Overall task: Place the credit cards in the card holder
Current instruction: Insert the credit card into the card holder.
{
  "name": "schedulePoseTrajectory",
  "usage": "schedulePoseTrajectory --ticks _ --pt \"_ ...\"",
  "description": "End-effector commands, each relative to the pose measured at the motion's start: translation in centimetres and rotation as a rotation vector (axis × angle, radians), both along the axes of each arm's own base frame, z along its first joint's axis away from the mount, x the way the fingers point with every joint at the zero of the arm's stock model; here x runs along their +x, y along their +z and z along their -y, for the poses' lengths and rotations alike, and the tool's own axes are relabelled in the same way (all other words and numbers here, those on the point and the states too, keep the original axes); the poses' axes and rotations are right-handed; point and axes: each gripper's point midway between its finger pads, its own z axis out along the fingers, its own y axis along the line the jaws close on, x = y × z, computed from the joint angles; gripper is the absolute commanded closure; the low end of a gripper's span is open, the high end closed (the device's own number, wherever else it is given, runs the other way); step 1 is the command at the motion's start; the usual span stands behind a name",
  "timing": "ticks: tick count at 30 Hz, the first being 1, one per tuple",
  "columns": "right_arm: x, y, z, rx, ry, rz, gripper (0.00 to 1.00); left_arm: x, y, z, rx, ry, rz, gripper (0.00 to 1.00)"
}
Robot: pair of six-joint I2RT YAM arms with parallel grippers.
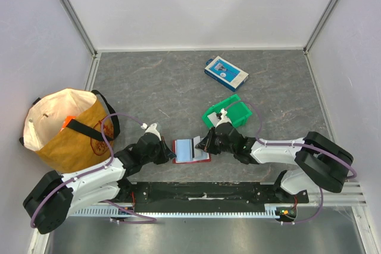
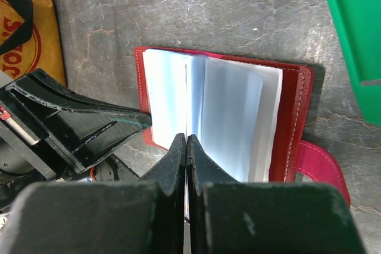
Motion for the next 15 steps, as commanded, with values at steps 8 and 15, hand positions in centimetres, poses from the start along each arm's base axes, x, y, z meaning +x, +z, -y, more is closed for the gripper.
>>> schedulePoseTrajectory --ticks 8,15 --pt "0.0 -0.3 -0.1 0.024 -0.015 -0.005 1.00 0.1 0.1 -0.1 -0.001 0.020 -0.001 0.98" --pt "0.1 -1.0 -0.3 0.027 -0.015 -0.012 1.00 0.1 0.4 0.0 -0.012 0.013 0.012 0.98"
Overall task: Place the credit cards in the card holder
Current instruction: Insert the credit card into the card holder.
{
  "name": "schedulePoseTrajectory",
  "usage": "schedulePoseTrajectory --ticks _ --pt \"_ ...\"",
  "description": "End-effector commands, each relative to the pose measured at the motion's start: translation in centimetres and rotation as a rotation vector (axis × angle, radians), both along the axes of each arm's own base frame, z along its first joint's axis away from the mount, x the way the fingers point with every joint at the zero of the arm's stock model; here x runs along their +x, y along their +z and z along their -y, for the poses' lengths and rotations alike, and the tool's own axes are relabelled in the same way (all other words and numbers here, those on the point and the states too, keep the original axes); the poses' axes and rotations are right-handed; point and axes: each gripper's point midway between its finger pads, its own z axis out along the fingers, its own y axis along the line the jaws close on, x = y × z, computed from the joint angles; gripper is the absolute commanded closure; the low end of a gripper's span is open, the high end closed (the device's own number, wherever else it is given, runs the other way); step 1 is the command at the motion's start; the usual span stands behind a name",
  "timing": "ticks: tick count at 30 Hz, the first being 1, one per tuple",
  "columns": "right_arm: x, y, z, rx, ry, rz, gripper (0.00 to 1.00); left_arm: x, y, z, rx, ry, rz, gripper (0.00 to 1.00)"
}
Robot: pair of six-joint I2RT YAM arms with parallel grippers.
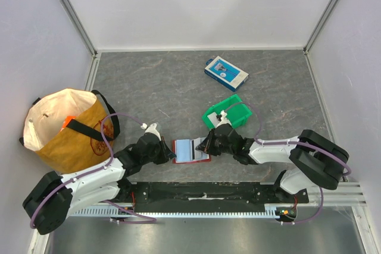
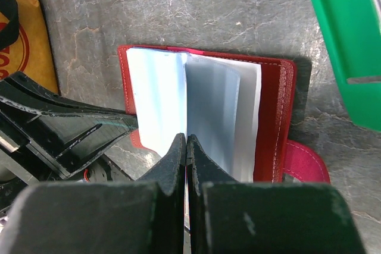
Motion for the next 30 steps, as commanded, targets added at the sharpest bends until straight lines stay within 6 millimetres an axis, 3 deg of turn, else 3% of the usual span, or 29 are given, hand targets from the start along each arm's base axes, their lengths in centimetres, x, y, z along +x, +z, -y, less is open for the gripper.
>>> schedulePoseTrajectory --ticks 1,18,30 --pt "0.0 0.2 -0.8 0.046 0.011 0.002 1.00 0.1 0.3 -0.1 -0.012 0.017 0.012 0.98" --pt "-0.6 0.1 -1.6 0.106 0.043 -0.009 1.00 0.0 -0.6 -0.6 0.027 0.031 -0.013 0.98" --pt "-1.0 -2.1 -1.0 0.065 0.040 -0.035 1.00 0.2 -0.5 -0.5 0.031 0.032 -0.009 0.98"
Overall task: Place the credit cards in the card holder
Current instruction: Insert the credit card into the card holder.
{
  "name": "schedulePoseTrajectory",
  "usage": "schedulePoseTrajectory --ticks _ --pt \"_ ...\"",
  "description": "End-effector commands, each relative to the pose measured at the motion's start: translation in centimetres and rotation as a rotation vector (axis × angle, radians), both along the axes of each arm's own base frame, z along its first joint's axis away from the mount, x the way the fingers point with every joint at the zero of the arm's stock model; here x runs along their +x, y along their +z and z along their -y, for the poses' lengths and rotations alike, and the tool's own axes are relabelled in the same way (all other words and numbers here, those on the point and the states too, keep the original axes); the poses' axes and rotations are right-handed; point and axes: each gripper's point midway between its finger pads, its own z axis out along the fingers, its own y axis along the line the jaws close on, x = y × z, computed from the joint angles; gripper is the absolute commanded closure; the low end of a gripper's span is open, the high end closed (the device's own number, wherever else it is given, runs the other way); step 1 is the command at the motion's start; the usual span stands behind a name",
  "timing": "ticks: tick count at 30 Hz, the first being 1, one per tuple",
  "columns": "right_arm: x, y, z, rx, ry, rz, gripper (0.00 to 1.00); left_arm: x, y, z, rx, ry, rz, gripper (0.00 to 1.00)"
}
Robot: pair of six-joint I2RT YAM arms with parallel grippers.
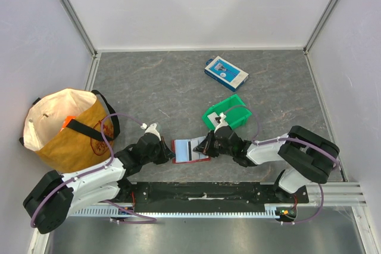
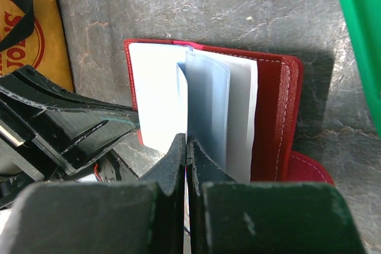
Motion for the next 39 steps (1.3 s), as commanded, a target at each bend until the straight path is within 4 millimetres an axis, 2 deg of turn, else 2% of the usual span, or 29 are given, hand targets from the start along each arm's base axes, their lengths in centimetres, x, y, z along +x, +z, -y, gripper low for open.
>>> schedulePoseTrajectory --ticks 1,9,12,19,22,27,32,34,39 --pt "-0.4 -1.5 -0.1 -0.019 0.018 -0.020 1.00 0.2 -0.2 -0.3 0.020 0.019 -0.005 0.98" --pt "0.5 -1.9 -0.4 -0.063 0.014 0.001 1.00 -0.1 -0.3 -0.1 0.020 -0.009 -0.004 0.98" --pt "1.5 -2.1 0.7 -0.127 -0.029 0.028 1.00 -0.2 -0.3 -0.3 0.028 -0.010 -0.007 0.98" --pt "1.9 -2.2 2.4 -0.215 -0.050 0.071 1.00 -0.1 -0.2 -0.6 0.032 0.003 0.003 0.98" --pt "2.0 -2.1 2.6 -0.250 -0.023 0.090 1.00 -0.1 -0.2 -0.6 0.032 0.004 0.005 0.98" --pt "1.7 -2.4 1.9 -0.245 0.021 0.090 1.00 -0.1 -0.2 -0.6 0.038 -0.002 0.009 0.98" --pt "1.7 -2.4 1.9 -0.309 0.107 0.131 1.00 -0.1 -0.3 -0.7 0.043 0.001 0.005 0.98" --pt "1.6 -1.8 1.3 -0.293 0.136 0.137 1.00 -0.1 -0.3 -0.7 0.043 0.001 0.005 0.98" --pt "0.0 0.7 -1.0 -0.147 0.227 0.115 1.00 0.1 -0.2 -0.7 0.049 0.003 0.008 0.98"
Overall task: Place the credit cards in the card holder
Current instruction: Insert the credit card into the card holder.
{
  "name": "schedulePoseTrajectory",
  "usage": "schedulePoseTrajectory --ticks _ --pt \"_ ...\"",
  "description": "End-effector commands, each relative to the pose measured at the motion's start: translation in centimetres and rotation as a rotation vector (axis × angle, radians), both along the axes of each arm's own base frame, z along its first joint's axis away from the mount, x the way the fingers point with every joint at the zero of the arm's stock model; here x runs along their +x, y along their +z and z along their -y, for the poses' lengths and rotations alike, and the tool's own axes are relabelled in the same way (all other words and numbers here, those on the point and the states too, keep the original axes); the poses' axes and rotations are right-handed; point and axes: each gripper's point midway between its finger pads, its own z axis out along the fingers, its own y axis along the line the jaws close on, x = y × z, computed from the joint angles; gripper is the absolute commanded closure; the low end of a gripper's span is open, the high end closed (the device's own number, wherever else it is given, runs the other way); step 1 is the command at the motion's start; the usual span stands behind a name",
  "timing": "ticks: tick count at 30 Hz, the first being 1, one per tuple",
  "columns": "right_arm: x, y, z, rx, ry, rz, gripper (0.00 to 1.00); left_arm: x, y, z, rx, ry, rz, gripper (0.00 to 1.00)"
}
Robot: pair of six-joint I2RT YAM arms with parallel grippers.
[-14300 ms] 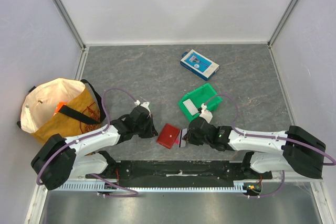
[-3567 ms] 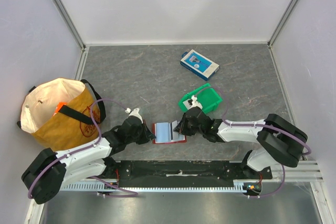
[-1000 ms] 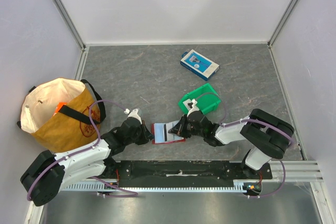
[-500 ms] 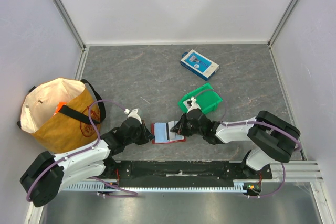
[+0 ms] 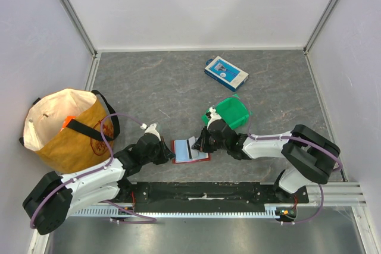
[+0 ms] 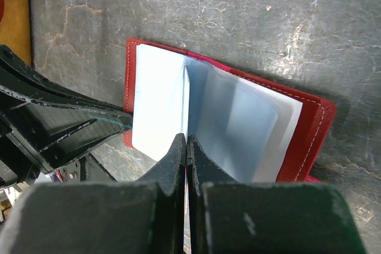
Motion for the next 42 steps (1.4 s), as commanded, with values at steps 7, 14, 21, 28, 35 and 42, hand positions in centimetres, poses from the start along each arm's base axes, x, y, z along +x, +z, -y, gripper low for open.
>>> schedulePoseTrajectory --ticks 7,14,21,28,35,42 --pt "-0.9 1.8 0.8 0.043 0.003 -0.003 1.00 0.1 -0.5 -0.9 0.059 0.019 -0.004 0.98" --pt "-0.3 2.5 1.4 0.123 -0.087 0.007 1.00 0.1 -0.5 -0.9 0.056 0.022 -0.007 0.98" --pt "0.0 2.2 1.2 0.161 -0.119 0.001 1.00 0.0 -0.4 -0.7 0.044 0.016 -0.003 0.98" --pt "0.5 1.8 0.9 0.191 -0.146 -0.004 1.00 0.0 -0.5 -0.7 0.036 0.019 -0.005 0.98" --pt "0.6 0.4 1.0 0.209 -0.185 -0.031 1.00 0.0 -0.5 -0.5 0.027 0.019 -0.005 0.98" --pt "-0.2 -0.9 1.3 0.235 -0.199 -0.069 1.00 0.0 -0.5 -0.4 0.023 0.018 -0.006 0.98"
